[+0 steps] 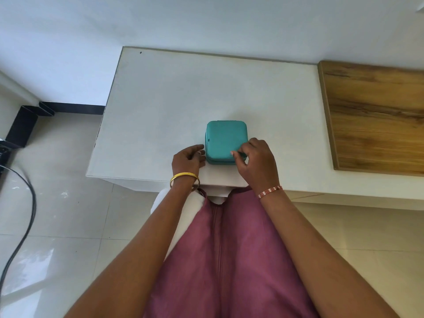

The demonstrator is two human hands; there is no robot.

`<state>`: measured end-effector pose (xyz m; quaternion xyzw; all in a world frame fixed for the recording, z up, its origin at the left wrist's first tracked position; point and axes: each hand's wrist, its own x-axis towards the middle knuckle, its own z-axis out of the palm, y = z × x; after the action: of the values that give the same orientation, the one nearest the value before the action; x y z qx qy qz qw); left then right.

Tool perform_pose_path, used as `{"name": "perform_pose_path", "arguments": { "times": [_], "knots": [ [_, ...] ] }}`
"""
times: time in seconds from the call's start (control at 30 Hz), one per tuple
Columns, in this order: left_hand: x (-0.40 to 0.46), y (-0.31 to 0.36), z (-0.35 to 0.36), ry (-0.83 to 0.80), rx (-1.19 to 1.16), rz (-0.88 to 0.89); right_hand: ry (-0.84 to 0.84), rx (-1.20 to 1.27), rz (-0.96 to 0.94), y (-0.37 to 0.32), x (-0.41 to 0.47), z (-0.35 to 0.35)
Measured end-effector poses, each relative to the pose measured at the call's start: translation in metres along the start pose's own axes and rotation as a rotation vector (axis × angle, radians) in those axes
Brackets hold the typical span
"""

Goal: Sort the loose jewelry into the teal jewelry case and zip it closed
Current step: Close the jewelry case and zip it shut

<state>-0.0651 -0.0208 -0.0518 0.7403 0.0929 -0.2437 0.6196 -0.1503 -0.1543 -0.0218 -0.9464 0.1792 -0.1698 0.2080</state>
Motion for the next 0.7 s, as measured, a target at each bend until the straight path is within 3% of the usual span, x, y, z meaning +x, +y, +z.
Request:
{"name": "perform_pose_path", "arguments": {
  "times": [0.13, 0.37, 0.7],
  "knots": [
    [0.018, 0.009, 0.002, -0.023, 0.068, 0.051, 0.020, -0.043, 0.015, -0.005, 0.006, 0.000],
    [0.049, 0.040, 0.008, -0.189, 0.385, 0.176, 0.062, -0.078, 0.043, -0.012, 0.004, 0.004],
    [0.059, 0.070, 0.021, -0.480, 0.590, 0.101, 0.031, -0.068, 0.100, -0.019, 0.006, 0.003]
  ]
}}
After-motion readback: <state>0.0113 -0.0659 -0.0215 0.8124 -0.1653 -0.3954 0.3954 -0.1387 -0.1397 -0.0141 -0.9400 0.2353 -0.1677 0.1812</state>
